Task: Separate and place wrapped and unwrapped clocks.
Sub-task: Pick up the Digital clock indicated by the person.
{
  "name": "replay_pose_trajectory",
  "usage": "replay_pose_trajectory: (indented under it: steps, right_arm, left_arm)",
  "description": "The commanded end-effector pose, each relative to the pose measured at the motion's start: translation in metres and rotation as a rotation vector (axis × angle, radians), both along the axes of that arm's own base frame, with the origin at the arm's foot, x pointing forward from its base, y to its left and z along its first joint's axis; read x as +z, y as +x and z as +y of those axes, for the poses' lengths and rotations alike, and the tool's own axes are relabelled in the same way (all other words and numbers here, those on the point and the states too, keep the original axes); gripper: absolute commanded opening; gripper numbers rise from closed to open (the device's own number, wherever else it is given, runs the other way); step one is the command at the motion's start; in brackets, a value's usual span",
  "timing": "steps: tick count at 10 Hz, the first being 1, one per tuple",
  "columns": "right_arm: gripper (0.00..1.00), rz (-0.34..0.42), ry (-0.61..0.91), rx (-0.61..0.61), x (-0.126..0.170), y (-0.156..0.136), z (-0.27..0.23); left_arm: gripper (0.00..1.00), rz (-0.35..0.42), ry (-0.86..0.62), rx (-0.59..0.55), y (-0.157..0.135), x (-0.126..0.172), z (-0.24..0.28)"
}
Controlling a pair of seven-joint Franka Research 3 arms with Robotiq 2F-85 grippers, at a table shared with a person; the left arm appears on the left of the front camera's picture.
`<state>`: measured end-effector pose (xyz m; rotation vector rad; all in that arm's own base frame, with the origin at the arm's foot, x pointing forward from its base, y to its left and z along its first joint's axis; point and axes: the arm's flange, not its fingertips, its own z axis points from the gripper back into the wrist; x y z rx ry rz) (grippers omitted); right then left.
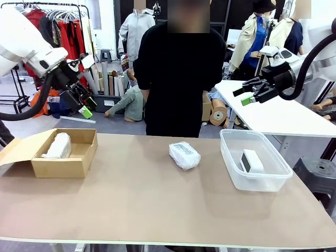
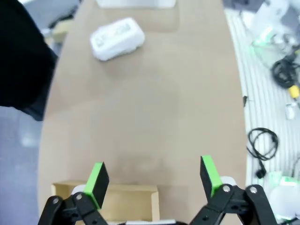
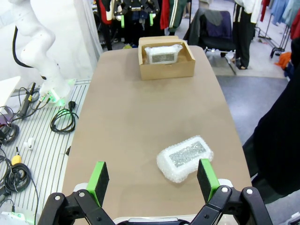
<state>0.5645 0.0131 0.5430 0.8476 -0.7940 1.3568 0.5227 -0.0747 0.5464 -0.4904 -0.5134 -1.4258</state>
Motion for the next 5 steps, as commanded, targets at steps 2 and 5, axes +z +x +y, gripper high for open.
replay_pose_trajectory:
  steps: [2, 5]
  right_arm:
    - [1.00, -0.004, -0.003, -0.001, 0.001, 0.000, 0.000]
    - [1.00, -0.004, -0.003, -0.001, 0.001, 0.000, 0.000]
  left_arm:
    - [1.00, -0.017, 0.024, -0.051, -0.003, 0.005, -0.006]
    - [1.00, -0.108, -0.194, 0.007, 0.008, -0.001, 0.021]
